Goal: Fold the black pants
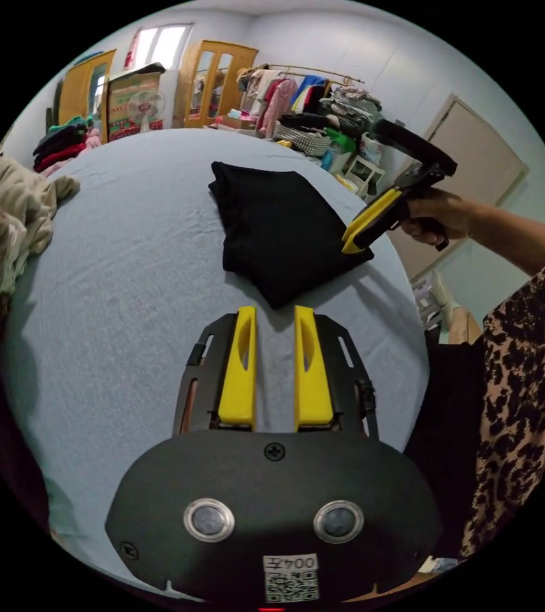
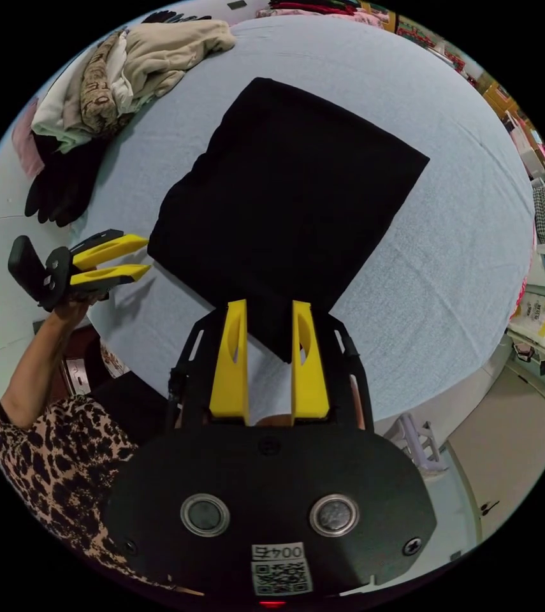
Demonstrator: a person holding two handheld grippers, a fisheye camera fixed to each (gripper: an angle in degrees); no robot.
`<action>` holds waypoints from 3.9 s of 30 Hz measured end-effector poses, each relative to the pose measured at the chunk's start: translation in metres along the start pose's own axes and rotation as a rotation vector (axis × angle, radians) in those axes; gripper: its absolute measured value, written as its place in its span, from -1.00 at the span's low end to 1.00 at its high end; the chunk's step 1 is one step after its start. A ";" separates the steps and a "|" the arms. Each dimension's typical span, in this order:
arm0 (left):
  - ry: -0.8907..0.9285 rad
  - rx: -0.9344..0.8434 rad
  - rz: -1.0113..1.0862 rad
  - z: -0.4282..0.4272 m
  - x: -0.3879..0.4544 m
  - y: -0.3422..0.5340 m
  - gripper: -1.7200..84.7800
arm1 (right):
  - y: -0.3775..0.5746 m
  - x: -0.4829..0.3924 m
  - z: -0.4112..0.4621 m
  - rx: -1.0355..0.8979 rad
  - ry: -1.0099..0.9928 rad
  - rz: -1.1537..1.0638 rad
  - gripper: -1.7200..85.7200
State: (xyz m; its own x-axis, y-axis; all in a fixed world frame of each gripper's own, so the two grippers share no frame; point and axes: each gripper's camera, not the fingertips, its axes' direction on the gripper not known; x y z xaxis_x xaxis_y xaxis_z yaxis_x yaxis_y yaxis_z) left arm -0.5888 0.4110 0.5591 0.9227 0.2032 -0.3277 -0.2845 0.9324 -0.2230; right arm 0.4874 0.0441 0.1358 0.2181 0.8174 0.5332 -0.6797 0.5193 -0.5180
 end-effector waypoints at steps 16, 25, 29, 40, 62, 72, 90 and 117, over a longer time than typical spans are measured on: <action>0.036 -0.065 0.090 -0.008 0.019 -0.006 -0.80 | 0.126 0.060 -0.038 0.320 -0.192 -0.014 -0.76; 0.052 -0.070 0.090 -0.021 0.024 -0.015 -0.81 | 0.142 0.081 -0.037 0.347 -0.236 0.018 -0.77; 0.061 -0.066 0.069 -0.027 0.024 -0.021 -0.83 | 0.142 0.086 -0.054 0.365 -0.212 0.008 -0.84; 0.073 -0.098 0.012 -0.046 0.012 -0.047 -0.91 | 0.144 0.116 -0.093 0.304 -0.154 -0.017 -0.94; 0.395 0.081 -0.539 -0.081 -0.115 -0.231 -0.68 | 0.048 0.312 -0.241 0.469 -0.906 0.418 -0.71; 0.386 0.066 -0.568 -0.093 -0.136 -0.259 -0.85 | 0.018 0.320 -0.271 0.440 -0.843 0.363 -0.93; 0.636 0.142 -0.646 -0.073 -0.200 -0.232 -0.92 | -0.016 0.336 -0.273 0.403 -0.693 0.303 -0.96; 0.425 0.254 -0.410 -0.169 -0.136 -0.145 -0.95 | 0.116 0.325 -0.185 0.429 -0.923 0.343 -0.77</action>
State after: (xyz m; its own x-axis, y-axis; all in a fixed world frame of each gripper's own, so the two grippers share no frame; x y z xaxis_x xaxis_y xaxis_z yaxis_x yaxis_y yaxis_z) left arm -0.7169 0.1980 0.4805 0.7449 -0.2721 -0.6092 0.1876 0.9617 -0.2001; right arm 0.6091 0.4159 0.1249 -0.5223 0.3049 0.7964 -0.8324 0.0204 -0.5538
